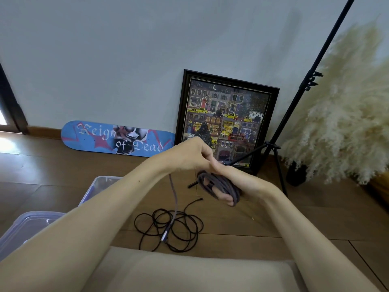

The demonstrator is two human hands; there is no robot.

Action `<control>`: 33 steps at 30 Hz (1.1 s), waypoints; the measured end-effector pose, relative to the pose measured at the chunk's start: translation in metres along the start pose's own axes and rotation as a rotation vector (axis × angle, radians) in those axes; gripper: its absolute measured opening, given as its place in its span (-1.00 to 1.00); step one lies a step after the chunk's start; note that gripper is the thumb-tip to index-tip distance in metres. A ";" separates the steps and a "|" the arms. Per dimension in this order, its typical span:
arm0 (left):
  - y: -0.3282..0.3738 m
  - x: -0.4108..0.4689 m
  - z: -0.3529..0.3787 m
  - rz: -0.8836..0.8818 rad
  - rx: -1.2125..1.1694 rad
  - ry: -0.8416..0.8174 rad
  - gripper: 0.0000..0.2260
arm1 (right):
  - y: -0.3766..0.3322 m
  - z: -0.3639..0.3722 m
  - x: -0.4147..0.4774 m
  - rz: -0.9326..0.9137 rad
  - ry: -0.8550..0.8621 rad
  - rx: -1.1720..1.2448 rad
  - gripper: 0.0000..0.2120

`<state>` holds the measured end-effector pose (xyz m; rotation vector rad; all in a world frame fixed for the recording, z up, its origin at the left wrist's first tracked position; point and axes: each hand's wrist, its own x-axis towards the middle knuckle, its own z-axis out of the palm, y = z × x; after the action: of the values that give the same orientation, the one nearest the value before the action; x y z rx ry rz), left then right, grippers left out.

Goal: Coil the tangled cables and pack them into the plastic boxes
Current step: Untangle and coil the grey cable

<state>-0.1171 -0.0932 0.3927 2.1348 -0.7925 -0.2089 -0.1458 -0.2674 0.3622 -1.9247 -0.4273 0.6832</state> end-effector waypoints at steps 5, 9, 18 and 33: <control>-0.008 -0.003 -0.015 0.006 -0.148 0.061 -0.62 | -0.001 -0.007 -0.010 -0.080 -0.079 0.243 -0.47; -0.012 0.001 -0.014 -0.061 -0.267 0.070 -0.64 | -0.003 -0.010 -0.008 -0.108 -0.105 0.401 -0.31; -0.015 0.003 -0.007 -0.190 -0.472 0.045 -0.57 | -0.006 -0.012 -0.012 -0.253 -0.130 0.671 -0.19; -0.011 0.011 0.050 -0.440 -0.549 -0.017 -0.69 | -0.012 -0.018 -0.014 -0.478 0.415 1.166 -0.70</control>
<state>-0.1230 -0.1273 0.3534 1.7487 -0.2183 -0.6023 -0.1456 -0.2831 0.3827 -0.7610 -0.1363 0.1099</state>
